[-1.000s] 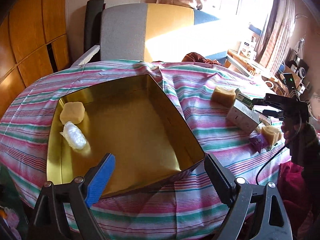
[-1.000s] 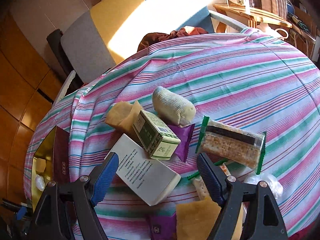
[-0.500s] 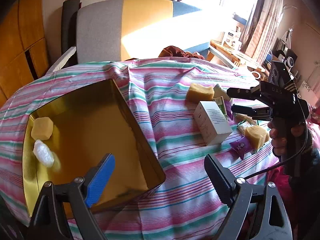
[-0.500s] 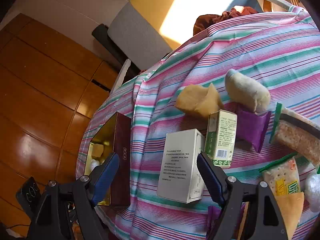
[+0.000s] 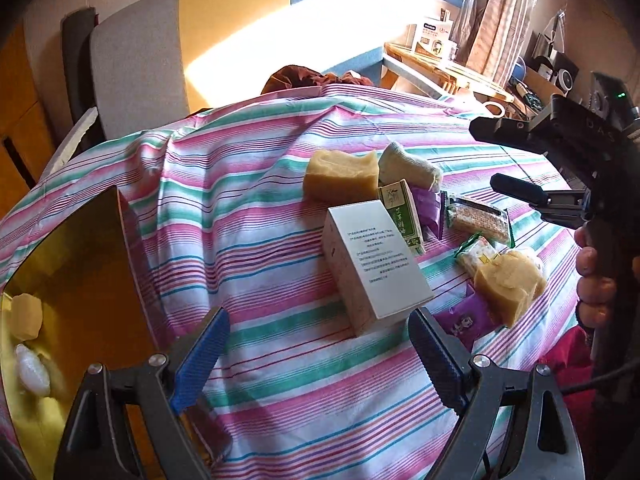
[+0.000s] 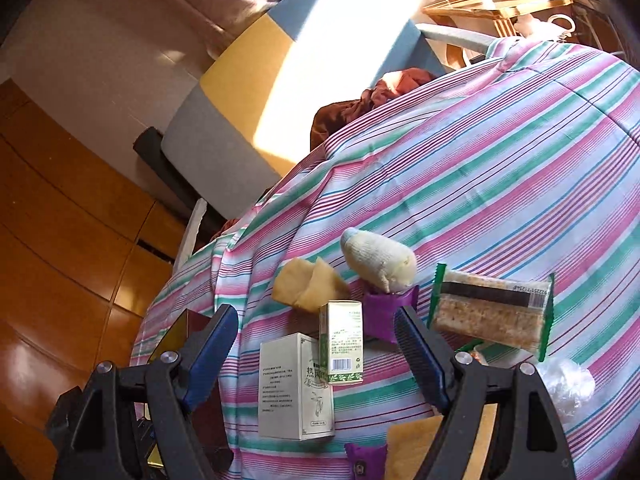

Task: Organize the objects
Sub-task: 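Reach the left tool to the white cardboard box and grasp it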

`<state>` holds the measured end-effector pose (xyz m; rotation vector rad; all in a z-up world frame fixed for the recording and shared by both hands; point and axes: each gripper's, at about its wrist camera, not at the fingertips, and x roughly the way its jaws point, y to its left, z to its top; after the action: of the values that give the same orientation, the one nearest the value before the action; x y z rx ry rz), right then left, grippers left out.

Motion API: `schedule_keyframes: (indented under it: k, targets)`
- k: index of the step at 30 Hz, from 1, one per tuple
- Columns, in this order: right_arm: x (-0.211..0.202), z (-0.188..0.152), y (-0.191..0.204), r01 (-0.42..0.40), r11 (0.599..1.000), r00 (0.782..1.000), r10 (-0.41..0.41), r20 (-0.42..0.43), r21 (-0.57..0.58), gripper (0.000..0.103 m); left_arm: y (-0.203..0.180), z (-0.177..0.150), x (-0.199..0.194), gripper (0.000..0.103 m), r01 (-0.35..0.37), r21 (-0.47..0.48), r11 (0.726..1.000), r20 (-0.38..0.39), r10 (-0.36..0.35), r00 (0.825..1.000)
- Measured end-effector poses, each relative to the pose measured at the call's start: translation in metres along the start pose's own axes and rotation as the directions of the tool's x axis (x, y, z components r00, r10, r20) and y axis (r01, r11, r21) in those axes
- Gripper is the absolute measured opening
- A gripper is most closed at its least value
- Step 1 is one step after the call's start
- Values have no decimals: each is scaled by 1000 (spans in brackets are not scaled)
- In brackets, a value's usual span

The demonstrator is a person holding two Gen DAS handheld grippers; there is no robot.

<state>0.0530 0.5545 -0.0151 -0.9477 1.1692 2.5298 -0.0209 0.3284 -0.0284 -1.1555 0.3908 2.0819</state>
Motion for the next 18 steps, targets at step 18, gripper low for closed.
schedule_keyframes:
  k: [18]
  targets:
    - [-13,9,-10,71,997,996,-72,56,11,82,-33,41,81,85,-11,31,999,-93,14,996]
